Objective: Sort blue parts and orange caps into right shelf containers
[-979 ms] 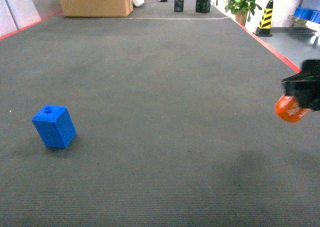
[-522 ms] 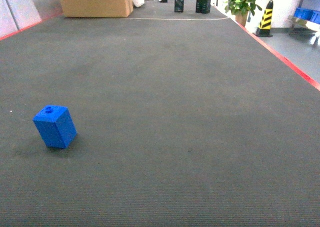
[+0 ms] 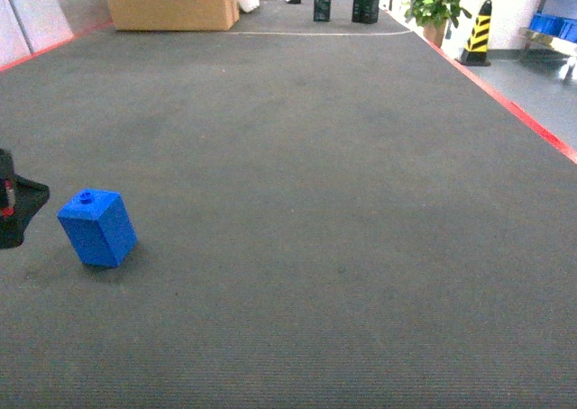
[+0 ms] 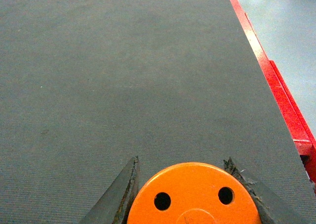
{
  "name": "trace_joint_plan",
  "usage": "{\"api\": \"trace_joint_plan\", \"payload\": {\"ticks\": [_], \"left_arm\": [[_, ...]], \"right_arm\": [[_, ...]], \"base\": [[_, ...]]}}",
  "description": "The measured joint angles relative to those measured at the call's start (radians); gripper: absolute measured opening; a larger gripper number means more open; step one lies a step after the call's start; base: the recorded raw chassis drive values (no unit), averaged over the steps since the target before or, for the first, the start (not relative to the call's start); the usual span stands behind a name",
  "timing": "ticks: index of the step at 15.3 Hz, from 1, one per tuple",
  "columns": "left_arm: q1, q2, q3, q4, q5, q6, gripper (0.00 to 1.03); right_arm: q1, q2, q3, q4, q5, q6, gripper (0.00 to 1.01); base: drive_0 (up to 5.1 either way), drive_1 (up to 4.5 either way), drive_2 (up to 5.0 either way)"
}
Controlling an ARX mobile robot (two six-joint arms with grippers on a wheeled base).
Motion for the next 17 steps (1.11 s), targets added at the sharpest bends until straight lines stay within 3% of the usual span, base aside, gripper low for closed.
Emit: {"api": "trace_joint_plan", "payload": {"ticks": [2, 9, 16, 17], "left_arm": [[-0.03, 0.232, 0.18, -0.024, 0.024, -0.004, 0.98], [-0.022, 0.435, 0.346, -0.057, 0.031, 0.005, 0.98], [-0.016, 0.527, 0.397, -0.062, 0.072, 0.0, 0.98], [-0.018, 0.546, 0.397, -0.053, 0.063, 0.004, 0.91]], "right_arm": [[0.0, 0.0, 0.0, 0.0, 0.0, 0.0, 0.44], [0.0, 0.0, 0.0, 0.0, 0.0, 0.0, 0.44], [0.0, 0.0, 0.0, 0.0, 0.0, 0.0, 0.44], [0.0, 0.0, 0.0, 0.0, 0.0, 0.0, 0.44]], "base": [[0.0, 0.0, 0.0], [0.0, 0.0, 0.0], [0.0, 0.0, 0.0], [0.0, 0.0, 0.0]]}}
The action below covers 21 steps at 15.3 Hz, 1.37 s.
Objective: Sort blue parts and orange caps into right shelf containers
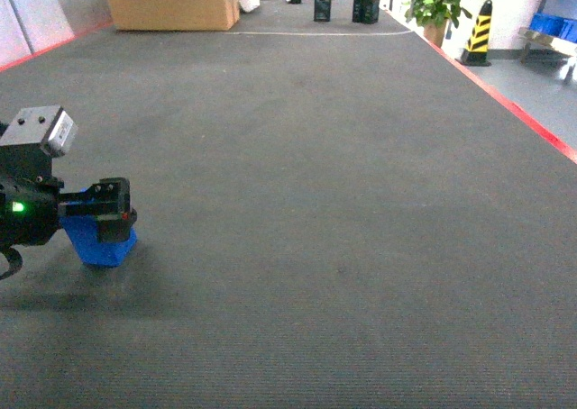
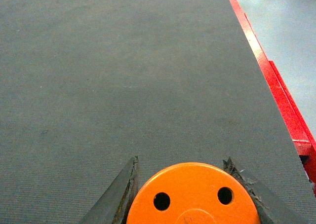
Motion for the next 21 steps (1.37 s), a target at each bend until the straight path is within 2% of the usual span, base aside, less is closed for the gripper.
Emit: {"api": "trace_joint_plan", "payload": {"ticks": [5, 6, 8, 9, 10, 11, 12, 19, 21], "left_arm": [[0.012, -0.016, -0.02, 0.017, 0.043, 0.002, 0.49], [0.023, -0.063, -0.05, 0.025, 0.052, 0.002, 0.46], [0.04, -0.21, -0.132, 0.051, 0.079, 0.002, 0.45], [0.052, -0.357, -0.207, 0.095, 0.062, 0.011, 0.45], [0.058, -0.511, -0.29, 0.131, 0.026, 0.039, 0.45], [0.058, -0.669, -0.38, 0.128, -0.014, 0.06, 0.45], [0.058, -0.762, -0.425, 0.12, -0.019, 0.075, 0.45], [0.058, -0.752, -0.419, 0.121, -0.025, 0.093, 0.45], [0.058, -0.752, -0.419, 0.122, -0.024, 0.093, 0.45]], "right_arm": [[0.0, 0.0, 0.0, 0.0, 0.0, -0.003, 0.44], [0.0, 0.0, 0.0, 0.0, 0.0, -0.003, 0.44], [0.0, 0.0, 0.0, 0.0, 0.0, -0.003, 0.44], [0.0, 0.0, 0.0, 0.0, 0.0, -0.003, 0.44], [0.0, 0.0, 0.0, 0.0, 0.0, -0.003, 0.44], [0.0, 0.0, 0.0, 0.0, 0.0, -0.003, 0.44], [0.0, 0.0, 0.0, 0.0, 0.0, -0.003, 0.44], [0.0, 0.0, 0.0, 0.0, 0.0, -0.003, 0.44], [0.0, 0.0, 0.0, 0.0, 0.0, -0.003, 0.44]], "base": [[0.0, 0.0, 0.0], [0.0, 0.0, 0.0], [0.0, 0.0, 0.0], [0.0, 0.0, 0.0], [0.0, 0.0, 0.0], [0.0, 0.0, 0.0], [0.0, 0.0, 0.0], [0.0, 0.0, 0.0], [5.0, -2.46, -2.5]]}}
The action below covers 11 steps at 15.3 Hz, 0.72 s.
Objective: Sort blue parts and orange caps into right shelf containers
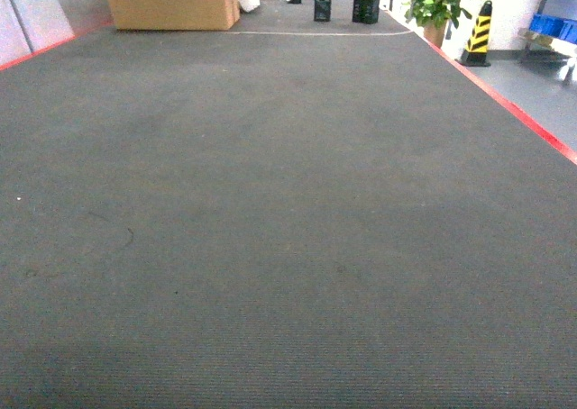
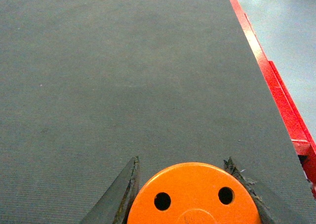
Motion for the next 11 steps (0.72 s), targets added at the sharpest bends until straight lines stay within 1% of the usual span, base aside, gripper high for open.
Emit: {"api": "trace_joint_plan", "payload": {"ticks": [2, 11], "left_arm": [[0.006, 0.0, 0.0, -0.003, -0.008, 0.0, 0.45], [0.004, 0.0, 0.0, -0.003, -0.005, 0.0, 0.45]], "right_arm": [[0.0, -0.001, 0.0, 0.003, -0.004, 0.0, 0.44], [0.0, 0.0, 0.0, 0.0, 0.0, 0.0, 0.44]], "base": [[4.8, -2.57, -2.6], [4.8, -2.53, -2.5]]}}
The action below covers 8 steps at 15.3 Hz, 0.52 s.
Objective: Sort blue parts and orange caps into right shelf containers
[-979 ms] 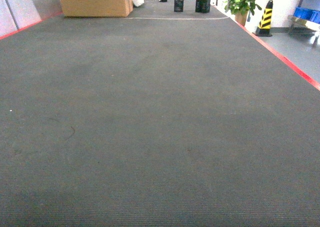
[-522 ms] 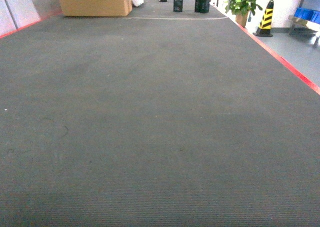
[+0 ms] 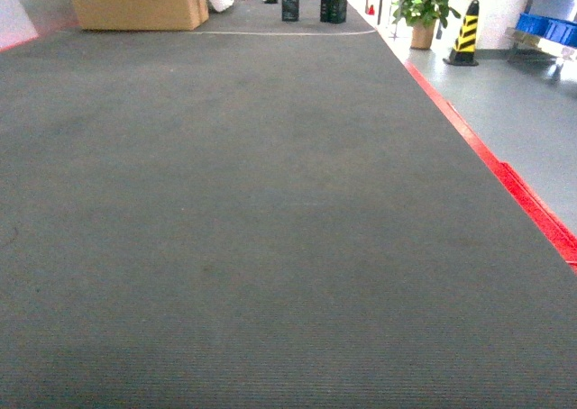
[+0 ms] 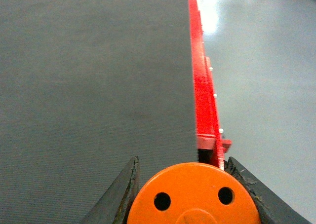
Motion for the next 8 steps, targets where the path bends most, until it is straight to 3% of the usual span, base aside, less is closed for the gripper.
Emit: {"api": "trace_joint_plan", "payload": {"ticks": [8], "left_arm": [[0.0, 0.0, 0.0, -0.003, 0.001, 0.0, 0.45]], "right_arm": [[0.0, -0.001, 0.0, 0.0, 0.0, 0.0, 0.44]], "base": [[4.9, -3.0, -1.9]]}}
